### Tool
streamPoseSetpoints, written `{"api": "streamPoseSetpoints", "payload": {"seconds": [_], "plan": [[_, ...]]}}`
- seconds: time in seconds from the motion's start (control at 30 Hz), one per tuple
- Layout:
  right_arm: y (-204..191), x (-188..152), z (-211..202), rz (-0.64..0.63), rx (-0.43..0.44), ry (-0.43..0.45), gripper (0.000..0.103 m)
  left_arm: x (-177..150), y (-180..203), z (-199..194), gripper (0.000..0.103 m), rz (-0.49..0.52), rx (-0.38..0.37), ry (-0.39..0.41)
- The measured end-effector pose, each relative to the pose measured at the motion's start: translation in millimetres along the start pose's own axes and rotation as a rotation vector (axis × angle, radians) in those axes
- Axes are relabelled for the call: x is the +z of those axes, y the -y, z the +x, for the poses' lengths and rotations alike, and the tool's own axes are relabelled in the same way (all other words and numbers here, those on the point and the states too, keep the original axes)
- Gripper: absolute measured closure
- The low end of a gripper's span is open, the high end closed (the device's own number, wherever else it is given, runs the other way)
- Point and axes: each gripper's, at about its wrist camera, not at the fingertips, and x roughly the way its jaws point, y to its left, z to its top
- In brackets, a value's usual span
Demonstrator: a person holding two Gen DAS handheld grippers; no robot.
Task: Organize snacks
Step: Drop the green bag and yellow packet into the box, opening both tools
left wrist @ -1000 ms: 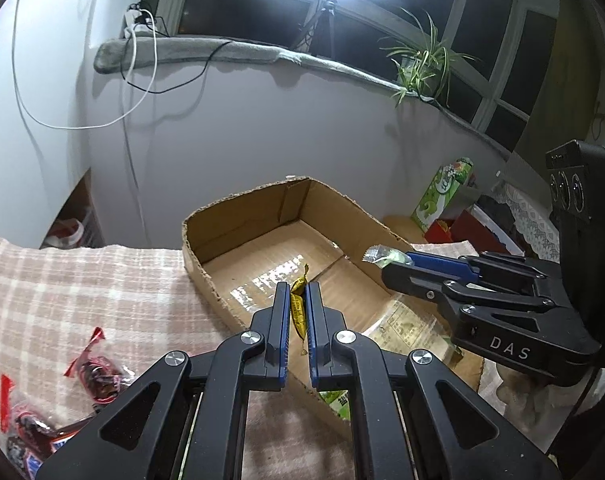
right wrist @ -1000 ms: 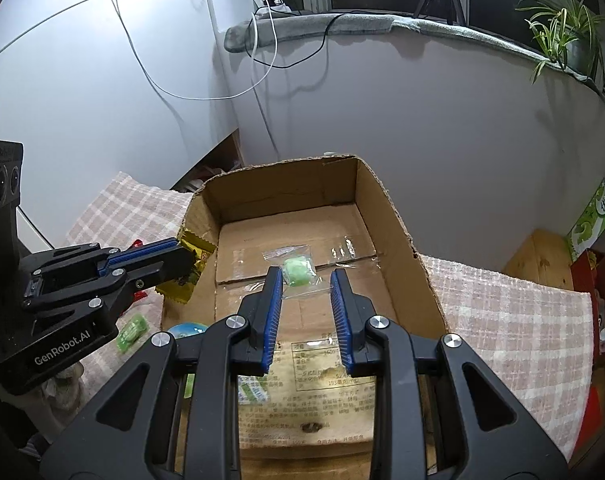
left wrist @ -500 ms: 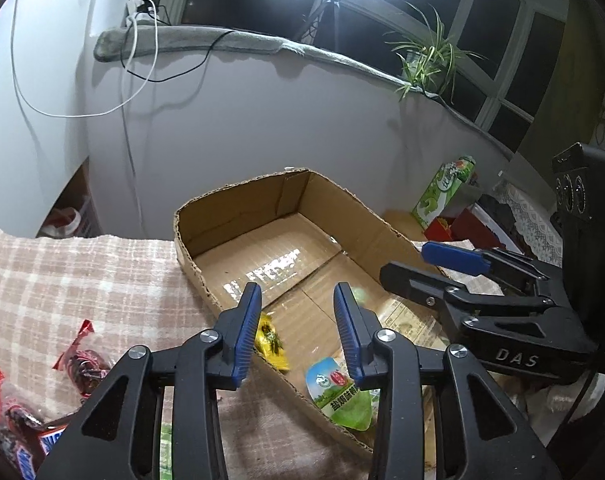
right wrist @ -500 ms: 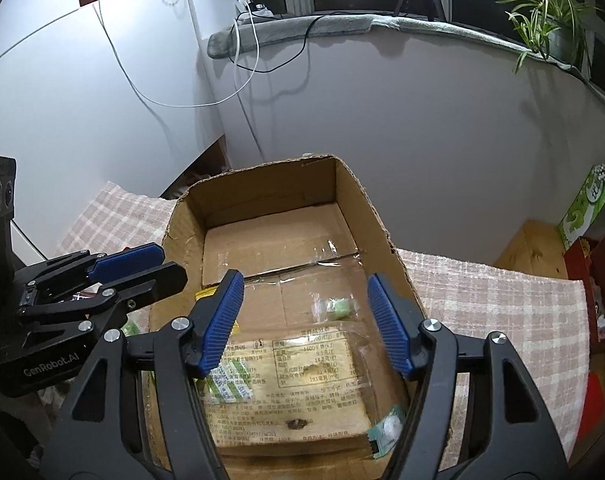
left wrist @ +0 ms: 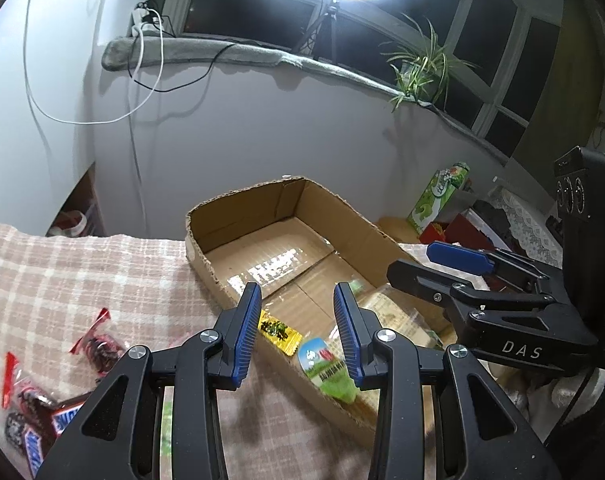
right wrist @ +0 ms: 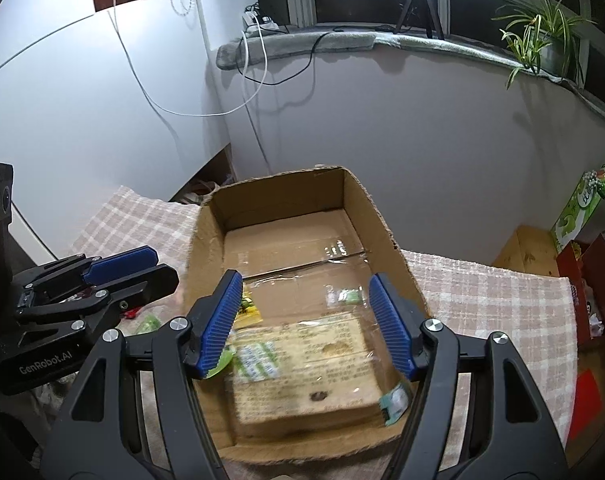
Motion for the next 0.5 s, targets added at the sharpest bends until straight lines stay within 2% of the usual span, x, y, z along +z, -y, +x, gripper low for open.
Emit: {"api": "streamPoseSetpoints", "payload": {"seconds": [0.2, 0.33, 0.5], "plan": [[-21, -7, -18, -0.014, 0.024, 0.015, 0.034, -9, -4, -29, 0.067, -0.010, 0.005, 0.026], [-37, -13, -29, -0.026, 0.046, 0.020, 0.034, -17, -11, -50, 0.061, -0.019, 0.026, 0.047], [-58, -23, -39, -0.043, 0.081, 0.022, 0.034, -30, -27, -79, 0.061, -0.035, 0.061, 0.076]]}}
